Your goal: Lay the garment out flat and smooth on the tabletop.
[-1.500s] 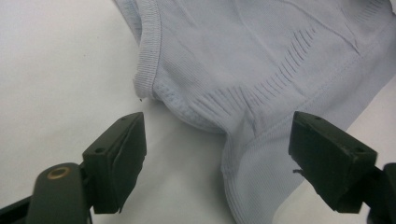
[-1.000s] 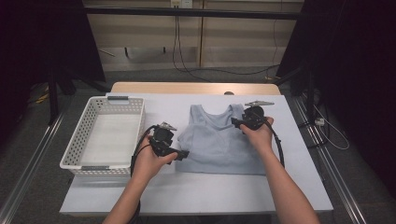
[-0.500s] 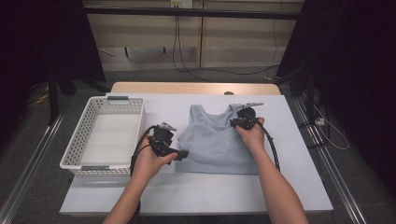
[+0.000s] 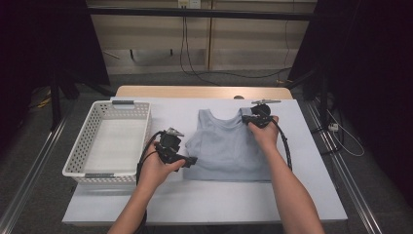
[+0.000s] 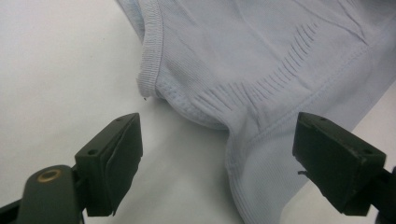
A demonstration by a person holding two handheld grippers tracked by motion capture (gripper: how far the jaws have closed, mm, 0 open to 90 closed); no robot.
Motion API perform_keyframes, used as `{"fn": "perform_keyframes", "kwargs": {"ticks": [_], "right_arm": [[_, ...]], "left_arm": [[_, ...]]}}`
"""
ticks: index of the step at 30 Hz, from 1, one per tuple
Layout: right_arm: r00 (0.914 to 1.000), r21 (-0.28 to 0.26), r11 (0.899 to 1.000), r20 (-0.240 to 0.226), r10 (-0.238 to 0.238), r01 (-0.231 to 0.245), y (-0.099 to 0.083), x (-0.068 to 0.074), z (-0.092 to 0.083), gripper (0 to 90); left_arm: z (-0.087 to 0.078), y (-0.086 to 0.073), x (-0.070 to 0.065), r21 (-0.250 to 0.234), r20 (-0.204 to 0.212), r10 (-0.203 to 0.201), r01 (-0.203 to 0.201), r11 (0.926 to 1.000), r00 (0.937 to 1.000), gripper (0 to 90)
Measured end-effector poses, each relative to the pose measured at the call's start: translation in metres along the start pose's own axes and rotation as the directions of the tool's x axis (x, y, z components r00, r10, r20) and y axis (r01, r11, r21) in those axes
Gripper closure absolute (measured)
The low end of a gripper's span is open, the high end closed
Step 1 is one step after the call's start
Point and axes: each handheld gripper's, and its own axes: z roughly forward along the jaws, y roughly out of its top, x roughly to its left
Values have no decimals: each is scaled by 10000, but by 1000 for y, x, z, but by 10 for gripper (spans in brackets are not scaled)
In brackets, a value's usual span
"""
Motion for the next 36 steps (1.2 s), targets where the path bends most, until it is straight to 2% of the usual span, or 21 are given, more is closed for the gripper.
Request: {"fn": "perform_keyframes", "kwargs": {"ticks": [3,5,7,11,17,21,27,30,36], "right_arm": [[9998,246,9995,11,181,-181,-6,-2,8,874],[10000,391,9992,-9,42,-41,-10,-1,11,856],[10000,521,9986,-10,-78,79,-10,1,12,793],[9994,306,9990,126,-334,330,-6,7,5,624],[9987,316,9988,-359,-374,385,-4,15,-3,537],[9971,247,9981,-531,-545,559,-3,23,-8,495],[9955,265,9982,-797,-519,541,-4,31,-7,460],[9949,297,9987,-932,-386,415,-3,34,-4,473],[9929,348,9974,-1031,-594,633,-2,41,2,510]], "left_arm": [[0,0,1,-14,-19,-54,54,10000,10000,165],[-1,-1,1,-27,-7,-49,49,10000,10000,165],[-1,-1,2,-44,28,-64,64,10000,10000,165],[0,0,1,-9,-19,-81,81,10000,10000,165],[0,-1,2,-1,94,-106,106,9999,9999,165],[-1,-1,3,18,18,-107,107,9999,9999,165],[-2,-1,2,-38,129,-146,147,9999,9998,164],[-1,-1,2,24,50,-164,164,9999,9999,164],[-2,-1,3,-23,91,-173,174,9998,9998,165]]}}
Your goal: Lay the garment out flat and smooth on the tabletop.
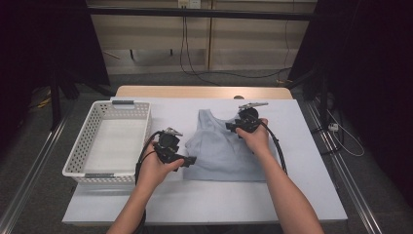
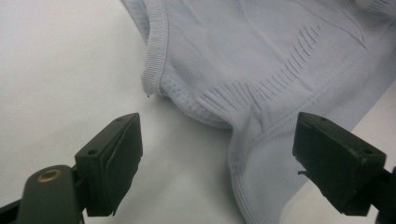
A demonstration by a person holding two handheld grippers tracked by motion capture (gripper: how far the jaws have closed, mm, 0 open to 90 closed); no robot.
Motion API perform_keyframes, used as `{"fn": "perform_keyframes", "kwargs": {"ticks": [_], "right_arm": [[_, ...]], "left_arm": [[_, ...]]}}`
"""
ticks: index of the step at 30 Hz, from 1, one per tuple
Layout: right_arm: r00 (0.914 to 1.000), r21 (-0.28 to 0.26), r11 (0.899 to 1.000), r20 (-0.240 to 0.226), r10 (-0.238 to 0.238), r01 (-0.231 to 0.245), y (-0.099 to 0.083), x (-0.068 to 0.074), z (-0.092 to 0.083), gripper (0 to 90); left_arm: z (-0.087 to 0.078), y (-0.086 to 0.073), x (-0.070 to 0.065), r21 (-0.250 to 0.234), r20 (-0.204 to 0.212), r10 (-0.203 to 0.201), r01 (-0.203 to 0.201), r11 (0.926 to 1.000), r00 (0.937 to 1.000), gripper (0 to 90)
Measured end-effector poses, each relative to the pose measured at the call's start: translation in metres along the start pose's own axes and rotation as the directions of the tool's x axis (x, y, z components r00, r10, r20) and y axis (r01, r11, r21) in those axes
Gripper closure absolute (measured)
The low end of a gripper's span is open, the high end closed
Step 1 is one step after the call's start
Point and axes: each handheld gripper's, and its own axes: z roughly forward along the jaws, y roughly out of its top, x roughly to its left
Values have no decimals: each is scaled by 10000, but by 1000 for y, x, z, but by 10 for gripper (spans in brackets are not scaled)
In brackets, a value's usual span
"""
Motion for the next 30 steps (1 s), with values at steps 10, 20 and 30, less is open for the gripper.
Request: {"fn": "perform_keyframes", "kwargs": {"ticks": [10,20,30], "right_arm": [[9983,130,9999,-577,21,-13,-4,5,15,566],[9912,389,9944,-933,-944,983,-4,19,30,892],[9942,558,9965,-907,-573,626,1,20,35,801]], "left_arm": [[1,-1,2,34,-30,-31,31,10000,10000,167],[0,-1,2,27,-36,-71,71,10000,10000,168],[0,-1,3,-22,-38,-114,114,9999,9999,168]]}}
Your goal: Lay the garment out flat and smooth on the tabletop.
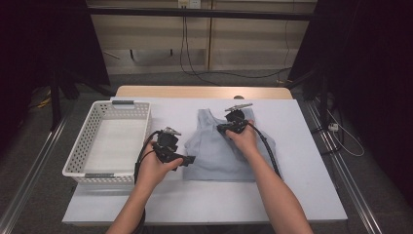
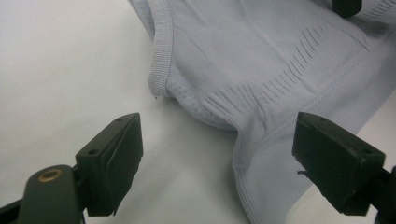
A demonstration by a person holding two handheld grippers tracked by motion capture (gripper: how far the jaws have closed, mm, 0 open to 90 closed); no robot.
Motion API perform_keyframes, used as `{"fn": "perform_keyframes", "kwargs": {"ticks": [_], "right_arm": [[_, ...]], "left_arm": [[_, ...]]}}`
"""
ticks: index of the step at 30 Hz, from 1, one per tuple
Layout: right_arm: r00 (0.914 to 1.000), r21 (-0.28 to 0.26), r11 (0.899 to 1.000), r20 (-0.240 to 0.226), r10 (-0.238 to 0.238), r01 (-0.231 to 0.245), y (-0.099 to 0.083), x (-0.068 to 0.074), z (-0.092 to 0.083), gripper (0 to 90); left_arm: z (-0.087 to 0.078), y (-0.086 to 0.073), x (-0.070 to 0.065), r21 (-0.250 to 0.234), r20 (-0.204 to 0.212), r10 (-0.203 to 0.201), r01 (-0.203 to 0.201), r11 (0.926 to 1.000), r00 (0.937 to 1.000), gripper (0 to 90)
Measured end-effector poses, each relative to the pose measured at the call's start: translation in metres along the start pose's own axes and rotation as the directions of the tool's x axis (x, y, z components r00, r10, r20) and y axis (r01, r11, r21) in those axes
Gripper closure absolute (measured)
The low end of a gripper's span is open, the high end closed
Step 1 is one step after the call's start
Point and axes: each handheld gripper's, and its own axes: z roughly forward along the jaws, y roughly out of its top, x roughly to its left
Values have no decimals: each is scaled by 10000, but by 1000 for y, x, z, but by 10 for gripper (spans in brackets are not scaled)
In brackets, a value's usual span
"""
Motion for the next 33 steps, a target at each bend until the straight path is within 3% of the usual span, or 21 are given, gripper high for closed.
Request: {"fn": "perform_keyframes", "kwargs": {"ticks": [3,10,12,18,22,26,33], "right_arm": [[9998,-23,10000,207,-15,16,0,1,-5,642],[9993,-262,9994,313,-220,228,-2,3,-33,366],[9994,-184,9995,246,-263,268,-6,4,-42,344],[9997,-632,9977,-102,-243,236,-24,7,-70,249],[9988,-751,9960,-11,-491,489,-38,10,-83,206],[9992,-897,9954,-173,-347,330,-49,10,-91,189],[9971,-1113,9909,2,-764,760,-64,17,-103,160]], "left_arm": [[1,0,0,11,-10,-4,4,10000,10000,167],[1,2,0,51,-1,-73,73,10000,10000,160],[0,2,0,13,49,-108,108,9999,9999,153],[-1,5,-2,-70,87,-130,130,9999,9999,150],[-4,8,-1,-58,69,-96,96,9999,9999,140],[-3,9,0,-63,172,-167,168,9998,9997,140],[-1,15,0,-12,123,-96,96,10000,9999,137]]}}
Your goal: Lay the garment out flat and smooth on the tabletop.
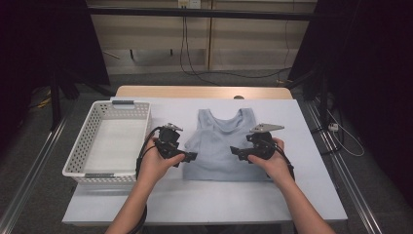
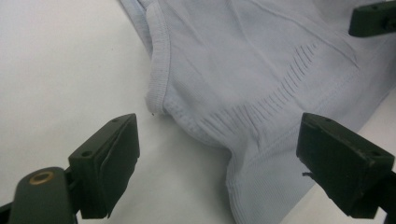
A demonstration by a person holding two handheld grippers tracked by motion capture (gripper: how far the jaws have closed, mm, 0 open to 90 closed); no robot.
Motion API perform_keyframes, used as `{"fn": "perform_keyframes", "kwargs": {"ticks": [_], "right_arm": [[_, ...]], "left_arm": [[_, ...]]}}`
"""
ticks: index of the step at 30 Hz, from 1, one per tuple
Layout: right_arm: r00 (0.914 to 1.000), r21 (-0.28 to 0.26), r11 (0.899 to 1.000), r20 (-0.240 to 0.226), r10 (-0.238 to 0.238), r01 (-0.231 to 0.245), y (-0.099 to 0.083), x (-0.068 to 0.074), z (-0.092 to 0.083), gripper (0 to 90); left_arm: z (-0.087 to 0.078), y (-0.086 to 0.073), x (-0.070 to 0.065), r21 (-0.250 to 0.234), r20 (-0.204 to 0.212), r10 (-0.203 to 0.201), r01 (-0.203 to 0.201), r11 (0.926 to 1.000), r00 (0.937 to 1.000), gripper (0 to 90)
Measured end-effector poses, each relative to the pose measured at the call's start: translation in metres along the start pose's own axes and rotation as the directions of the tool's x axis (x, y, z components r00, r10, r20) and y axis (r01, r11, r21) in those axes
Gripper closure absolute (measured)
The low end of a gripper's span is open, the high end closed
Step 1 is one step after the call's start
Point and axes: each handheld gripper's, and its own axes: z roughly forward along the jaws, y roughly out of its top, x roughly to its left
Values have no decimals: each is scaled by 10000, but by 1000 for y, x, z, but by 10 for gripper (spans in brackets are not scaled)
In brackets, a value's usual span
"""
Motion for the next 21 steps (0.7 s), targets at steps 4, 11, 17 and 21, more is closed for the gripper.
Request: {"fn": "perform_keyframes", "kwargs": {"ticks": [4,11,17,21], "right_arm": [[9998,-127,9999,-195,37,-40,-4,4,-4,151],[9986,-16,9995,-415,-321,321,-12,13,2,147],[9978,-56,9990,-496,-436,434,-11,18,3,146],[9968,-252,9982,-571,-563,550,-8,23,1,146]], "left_arm": [[1,6,2,-50,-61,-17,17,10000,10000,137],[5,12,9,-233,94,-216,218,9995,9997,133],[5,11,12,-244,120,-263,266,9993,9996,123],[4,11,14,-311,82,-254,256,9992,9996,116]]}}
